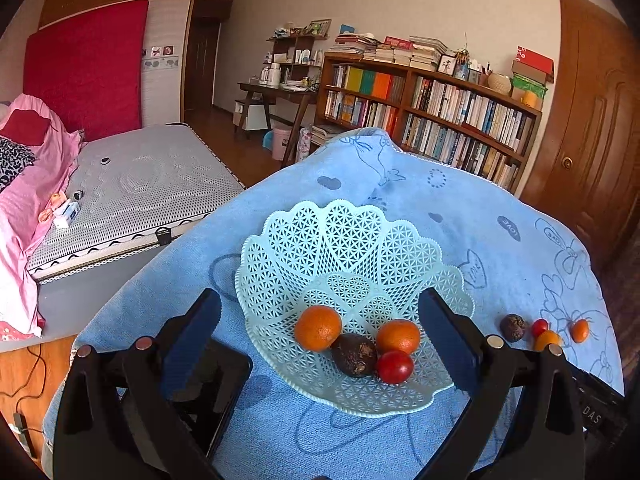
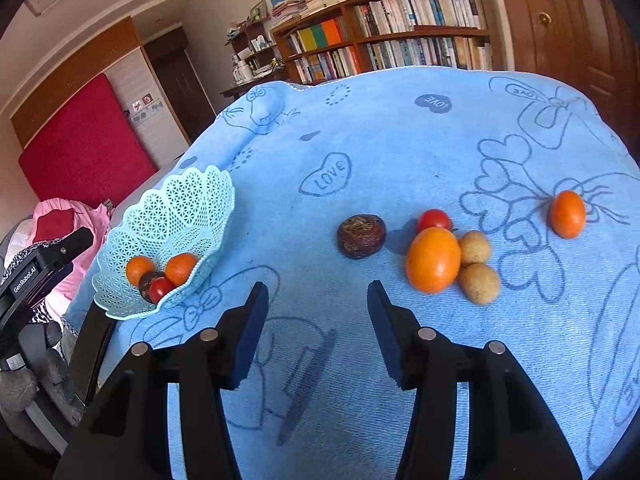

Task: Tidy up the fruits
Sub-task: 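Move the right tool to a brown kiwi and grasp it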

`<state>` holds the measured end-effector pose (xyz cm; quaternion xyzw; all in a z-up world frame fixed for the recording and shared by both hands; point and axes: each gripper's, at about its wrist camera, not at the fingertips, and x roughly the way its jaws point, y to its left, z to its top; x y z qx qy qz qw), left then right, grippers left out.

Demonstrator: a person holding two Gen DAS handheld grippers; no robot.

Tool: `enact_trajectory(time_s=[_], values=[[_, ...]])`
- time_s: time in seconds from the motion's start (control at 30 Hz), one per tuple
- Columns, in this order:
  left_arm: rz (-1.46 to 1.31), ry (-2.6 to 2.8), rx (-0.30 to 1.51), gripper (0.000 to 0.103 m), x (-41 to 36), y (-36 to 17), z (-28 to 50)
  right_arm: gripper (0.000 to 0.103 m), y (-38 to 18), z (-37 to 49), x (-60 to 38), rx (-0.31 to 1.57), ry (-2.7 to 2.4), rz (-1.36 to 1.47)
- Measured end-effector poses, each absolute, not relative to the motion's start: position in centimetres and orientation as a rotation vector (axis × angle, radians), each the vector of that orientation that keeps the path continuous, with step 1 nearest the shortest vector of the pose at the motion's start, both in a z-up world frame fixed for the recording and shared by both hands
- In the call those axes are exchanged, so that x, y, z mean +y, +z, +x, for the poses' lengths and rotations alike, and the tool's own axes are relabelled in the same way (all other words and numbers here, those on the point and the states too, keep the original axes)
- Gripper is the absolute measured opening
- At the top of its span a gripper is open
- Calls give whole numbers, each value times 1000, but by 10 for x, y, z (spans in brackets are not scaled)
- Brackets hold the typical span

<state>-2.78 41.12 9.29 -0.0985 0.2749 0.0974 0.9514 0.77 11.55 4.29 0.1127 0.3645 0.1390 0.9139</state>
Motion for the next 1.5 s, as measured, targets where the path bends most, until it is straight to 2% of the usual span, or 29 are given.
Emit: enact_trajectory(time_s=[0.4, 1.03, 1.5], values=[[-146, 150, 564, 100, 383, 94, -30, 52, 32, 6, 41, 772, 99, 230], [-81, 91, 588, 100, 346, 93, -28, 30, 18, 42, 49, 829, 147, 103], [-4, 28, 610, 100, 305, 89, -23, 27, 18, 34, 46, 820, 188, 123]])
